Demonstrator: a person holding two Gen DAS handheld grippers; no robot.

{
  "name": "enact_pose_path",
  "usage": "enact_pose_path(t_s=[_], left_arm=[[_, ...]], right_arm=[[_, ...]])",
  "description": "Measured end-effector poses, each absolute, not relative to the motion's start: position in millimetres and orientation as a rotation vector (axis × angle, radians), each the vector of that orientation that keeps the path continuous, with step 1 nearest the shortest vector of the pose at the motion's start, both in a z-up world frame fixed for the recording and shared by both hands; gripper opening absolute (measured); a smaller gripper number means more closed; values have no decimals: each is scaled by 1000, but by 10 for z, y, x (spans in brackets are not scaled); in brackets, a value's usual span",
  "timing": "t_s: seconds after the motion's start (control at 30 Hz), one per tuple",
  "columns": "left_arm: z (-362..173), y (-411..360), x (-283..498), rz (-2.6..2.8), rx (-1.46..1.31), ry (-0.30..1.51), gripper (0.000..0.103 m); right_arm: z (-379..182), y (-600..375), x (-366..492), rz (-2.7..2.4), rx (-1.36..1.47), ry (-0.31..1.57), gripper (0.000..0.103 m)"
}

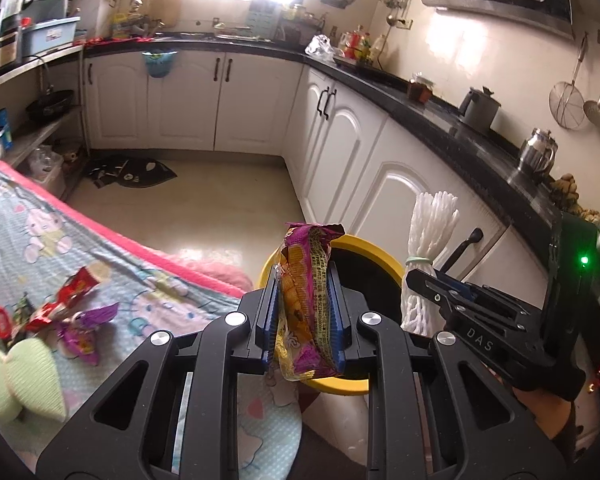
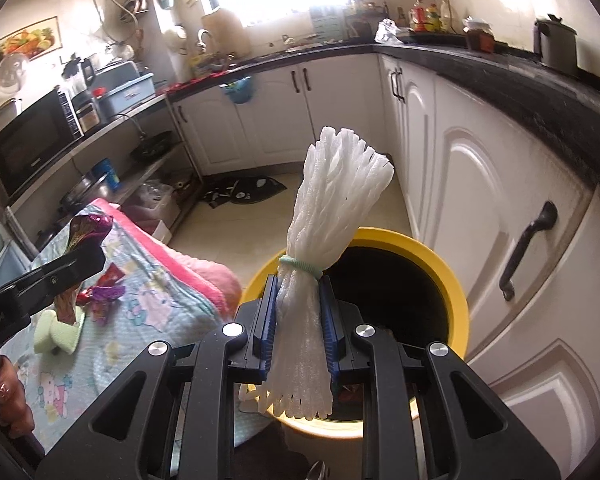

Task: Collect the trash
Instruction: 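Carry both items over the yellow bin and open both tools to drop them, then move both open tools back over the remaining trash on the bed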

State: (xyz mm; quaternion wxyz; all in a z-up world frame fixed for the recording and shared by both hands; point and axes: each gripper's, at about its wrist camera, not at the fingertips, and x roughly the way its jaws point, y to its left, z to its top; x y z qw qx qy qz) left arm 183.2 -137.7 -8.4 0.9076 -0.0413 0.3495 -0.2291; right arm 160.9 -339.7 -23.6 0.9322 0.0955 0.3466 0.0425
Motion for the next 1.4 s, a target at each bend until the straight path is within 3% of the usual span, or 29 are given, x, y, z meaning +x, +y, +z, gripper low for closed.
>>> enact_pose_path(t_s=[0.67, 0.77, 0.8, 0.9, 1.1, 1.27, 1.4], left_arm=[[-580, -1986, 2363, -535, -47, 829, 17], [-654, -1984, 2430, -526, -62, 841, 17], [-669, -1979, 2445, -525, -67, 846, 19], [-702, -1960, 2477, -510, -80, 850, 38], [-687, -1855, 2483, -477, -103, 842, 59], [-598, -1692, 2409, -436, -120, 814, 84], [-514, -1555, 2326, -399, -123, 786, 92]], right_arm=[[-858, -3647, 1839, 24, 229, 825, 22], [-920, -3663, 1859, 19, 241, 835, 27], [-932, -3667, 1863, 14, 241, 835, 36], [-951, -3691, 1861, -1, 250, 830, 53], [-933, -3733, 1844, -35, 251, 818, 64], [-853, -3735, 1810, -60, 234, 791, 73], [-785, -3718, 1788, -62, 222, 776, 74]])
